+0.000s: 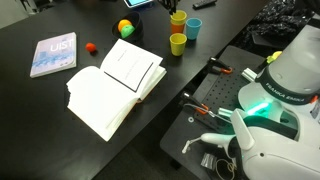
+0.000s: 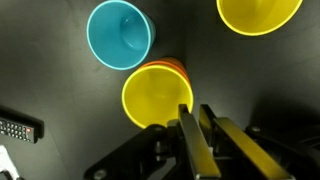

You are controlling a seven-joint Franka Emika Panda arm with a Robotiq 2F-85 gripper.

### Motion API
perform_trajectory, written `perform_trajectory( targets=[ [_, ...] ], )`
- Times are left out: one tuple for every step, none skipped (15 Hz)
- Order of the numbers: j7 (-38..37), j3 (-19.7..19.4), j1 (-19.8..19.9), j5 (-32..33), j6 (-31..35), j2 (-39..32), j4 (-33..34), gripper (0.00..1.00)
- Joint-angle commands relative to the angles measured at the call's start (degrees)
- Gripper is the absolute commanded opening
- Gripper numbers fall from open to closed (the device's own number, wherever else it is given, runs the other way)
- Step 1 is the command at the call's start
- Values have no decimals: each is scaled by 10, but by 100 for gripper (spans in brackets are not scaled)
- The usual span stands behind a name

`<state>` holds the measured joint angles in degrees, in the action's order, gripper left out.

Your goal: Stack up the cups on the table

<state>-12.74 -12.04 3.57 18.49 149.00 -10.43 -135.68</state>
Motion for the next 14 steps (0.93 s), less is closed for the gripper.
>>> perform_trajectory(
  targets=[
    [-22,-6,1,28,18,3,-4,51],
    [-28,-8,-1,38,16,4,-3,60],
    [-35,-9,-3,45,3,6,1,67],
    [-49,-12,-6,59,-9,11,3,74],
    [-55,-8,-7,53,-26,18,4,82],
    [-60,-5,-8,49,-33,27,1,89],
    [-65,-2,-9,48,-40,37,-3,97],
    [-71,-1,-10,49,-50,44,-6,100],
    [-78,2,-10,48,-58,53,-11,100],
    [-83,5,-10,47,-67,59,-13,100],
    [-89,8,-8,43,-74,68,-21,100],
    [-94,11,-7,41,-82,75,-25,100],
    [-101,13,-5,41,-87,82,-33,100],
    [-102,16,-3,38,-87,90,-42,100]
  ],
)
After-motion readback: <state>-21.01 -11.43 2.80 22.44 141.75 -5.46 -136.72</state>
